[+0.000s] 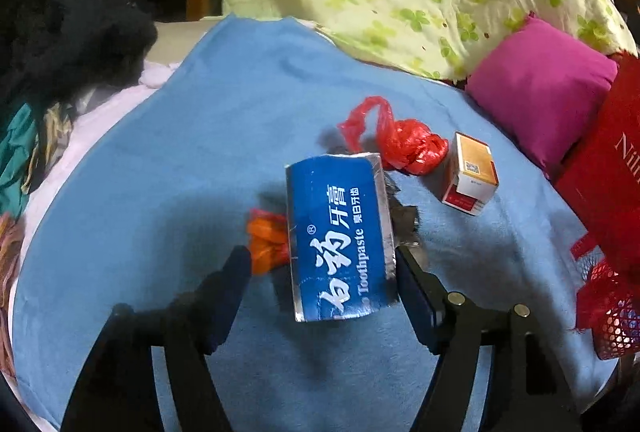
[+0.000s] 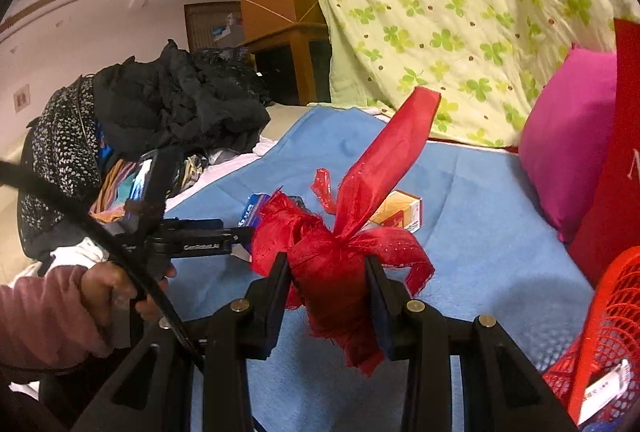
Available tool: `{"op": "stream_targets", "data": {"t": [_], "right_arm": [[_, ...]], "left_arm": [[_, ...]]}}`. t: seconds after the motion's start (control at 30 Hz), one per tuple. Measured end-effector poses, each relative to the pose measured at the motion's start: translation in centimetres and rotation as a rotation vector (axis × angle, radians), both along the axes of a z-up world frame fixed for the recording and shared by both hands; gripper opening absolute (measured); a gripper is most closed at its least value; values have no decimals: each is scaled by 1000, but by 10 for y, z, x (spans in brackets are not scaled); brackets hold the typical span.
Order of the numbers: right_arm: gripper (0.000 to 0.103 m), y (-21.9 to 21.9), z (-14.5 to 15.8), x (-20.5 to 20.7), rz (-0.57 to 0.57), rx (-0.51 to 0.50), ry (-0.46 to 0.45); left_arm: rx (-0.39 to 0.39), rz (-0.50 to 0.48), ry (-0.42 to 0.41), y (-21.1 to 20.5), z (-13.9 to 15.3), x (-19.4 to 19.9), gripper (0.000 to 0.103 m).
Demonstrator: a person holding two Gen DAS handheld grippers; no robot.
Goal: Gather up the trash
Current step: 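Lift the toothpaste box and red ribbon and carry them toward the red basket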
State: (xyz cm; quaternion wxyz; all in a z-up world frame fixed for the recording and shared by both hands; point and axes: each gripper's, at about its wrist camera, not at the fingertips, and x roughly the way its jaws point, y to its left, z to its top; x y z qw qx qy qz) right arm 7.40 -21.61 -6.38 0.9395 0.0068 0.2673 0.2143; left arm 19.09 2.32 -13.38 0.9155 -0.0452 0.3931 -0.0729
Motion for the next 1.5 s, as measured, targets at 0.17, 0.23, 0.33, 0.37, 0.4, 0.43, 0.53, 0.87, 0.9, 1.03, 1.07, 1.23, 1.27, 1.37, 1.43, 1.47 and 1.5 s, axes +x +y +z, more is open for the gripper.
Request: {"op": "stream_targets", "data": {"t": [0.17, 0.23, 0.33, 0.37, 0.4, 0.43, 0.53, 0.87, 0.9, 1.03, 1.07, 1.23, 1.27, 1.37, 1.43, 1.47, 1.5], "right_arm": [[40, -9, 8, -10, -15, 18, -39], [40, -14, 13, -15, -20, 30, -57], [40, -22, 19, -22, -30, 51, -79], [40, -26, 22, -26, -33, 58, -89], [40, -29, 24, -29, -35, 65, -98], [40, -31, 27, -32, -38, 72, -106], [40, -41, 36, -43, -46, 98, -137], [40, -87, 51, -70, -142, 161, -204], [40, -92, 51, -72, -154, 166, -207], [40, -120, 52, -83, -232, 183, -212], [40, -127, 51, -86, -253, 184, -211], [40, -160, 44, -110, -380, 178, -208], [40, -167, 43, -116, -409, 180, -205], [40, -189, 40, -136, -494, 220, -207], [40, -204, 40, -149, -549, 256, -221], [41, -211, 41, -153, -577, 271, -230], [41, -218, 41, -155, -599, 289, -234]], "left_arm": [[25, 5, 30, -12, -5, 6, 53], [26, 9, 25, -15, -1, 2, 52], [27, 11, -10, -18, 12, -8, 52], [30, 10, -26, -20, 17, -12, 52], [36, 8, -45, -22, 24, -17, 52], [47, 0, -72, -27, 35, -24, 52], [68, -33, -140, -40, 60, -40, 52], [75, -253, -358, -130, 147, -96, 52], [80, -275, -372, -141, 153, -101, 52], [80, -354, -400, -181, 168, -114, 52], [83, -369, -406, -190, 170, -117, 52], [127, -462, -459, -238, 178, -139, 53], [134, -475, -468, -244, 178, -143, 53], [142, -534, -483, -265, 178, -159, 53], [141, -561, -475, -275, 177, -164, 53], [145, -574, -476, -280, 176, -168, 53], [149, -587, -478, -285, 175, -171, 53]]}}
